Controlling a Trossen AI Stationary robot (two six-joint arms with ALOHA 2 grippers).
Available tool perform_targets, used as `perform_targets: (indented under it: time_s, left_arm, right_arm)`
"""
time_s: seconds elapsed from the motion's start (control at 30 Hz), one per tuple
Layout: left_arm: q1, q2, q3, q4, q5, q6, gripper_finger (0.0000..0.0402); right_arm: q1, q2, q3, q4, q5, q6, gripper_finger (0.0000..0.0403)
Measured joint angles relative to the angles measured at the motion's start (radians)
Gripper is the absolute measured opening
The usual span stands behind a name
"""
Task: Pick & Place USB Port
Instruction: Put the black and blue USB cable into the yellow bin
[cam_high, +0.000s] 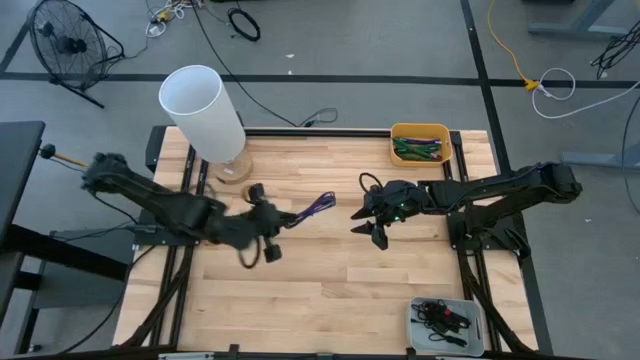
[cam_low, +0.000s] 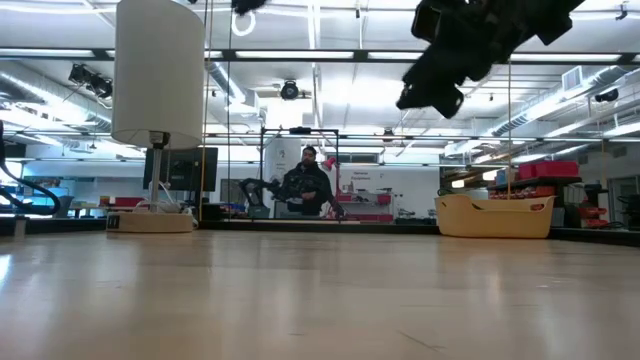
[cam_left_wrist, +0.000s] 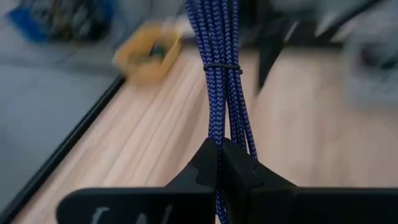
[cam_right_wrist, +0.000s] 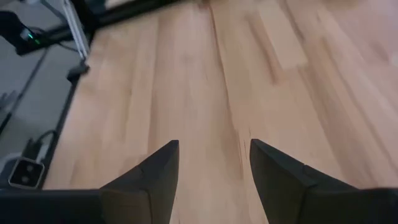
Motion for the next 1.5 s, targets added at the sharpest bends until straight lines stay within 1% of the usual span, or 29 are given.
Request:
perform_targets:
  time_s: [0.07, 0.13, 0.2, 0.3, 0.37, 0.43, 0.57, 0.67, 0.73, 0.87, 1.0, 1.07, 1.17, 1.4, 1.47, 1.5]
  left_arm:
    - [0.001, -0.075, -0.119, 0.218, 0.027, 0.063, 0.0006]
    - [0.005, -0.122, -0.235, 0.39, 0.06, 0.096, 0.0006]
    - [0.019, -0.134, -0.336, 0.549, 0.082, 0.13, 0.0006]
    - [0.044, -0.125, -0.458, 0.757, 0.103, 0.133, 0.0006]
    - [0.072, -0.091, -0.515, 0.915, 0.125, 0.134, 0.0006]
    - [0.105, -0.058, -0.553, 1.033, 0.162, 0.146, 0.0006]
    - [0.163, 0.014, -0.558, 1.198, 0.258, 0.171, 0.0006]
    - [0.199, 0.062, -0.558, 1.273, 0.324, 0.178, 0.0006]
    - [0.213, 0.089, -0.558, 1.33, 0.348, 0.178, 0.0006]
    - [0.227, 0.139, -0.558, 1.42, 0.375, 0.178, 0.0006]
    - [0.244, 0.175, -0.558, 1.471, 0.392, 0.176, 0.0006]
    - [0.249, 0.187, -0.555, 1.484, 0.411, 0.164, 0.0006]
    - [0.25, 0.21, -0.529, 1.482, 0.412, 0.161, 0.0006]
    - [0.253, 0.29, -0.418, 1.465, 0.443, 0.197, 0.0006]
    - [0.258, 0.31, -0.388, 1.432, 0.442, 0.207, 0.0006]
    - [0.26, 0.311, -0.384, 1.413, 0.441, 0.207, 0.0006]
  right_arm:
    - [0.0, 0.0, 0.0, 0.039, -0.001, -0.016, 0.0196]
    - [0.0, 0.0, 0.0, 0.077, -0.005, -0.021, 0.0196]
    - [0.0, 0.0, 0.0, 0.122, -0.007, -0.031, 0.0196]
    - [0.0, 0.0, 0.0, 0.208, -0.01, -0.039, 0.0196]
    - [0.0, 0.0, 0.0, 0.271, -0.009, -0.04, 0.0196]
    - [0.0, 0.0, 0.0, 0.332, -0.009, -0.051, 0.0196]
    - [0.0, 0.0, 0.0, 0.445, -0.01, -0.061, 0.0196]
    - [0.0, 0.0, 0.0, 0.494, 0.0, -0.078, 0.0196]
    - [0.0, 0.0, 0.0, 0.515, 0.016, -0.089, 0.0196]
    - [0.0, 0.0, 0.0, 0.534, 0.048, -0.092, 0.0196]
    - [0.0, 0.0, 0.0, 0.552, 0.055, -0.093, 0.0196]
    - [0.0, 0.0, 0.0, 0.555, 0.074, -0.096, 0.0196]
    - [0.0, 0.0, 0.0, 0.578, 0.082, -0.11, 0.0196]
    - [0.0, 0.0, 0.0, 0.603, 0.115, -0.122, 0.0196]
    - [0.0, 0.0, 0.0, 0.594, 0.144, -0.126, 0.0189]
    - [0.0, 0.0, 0.0, 0.589, 0.154, -0.131, 0.0178]
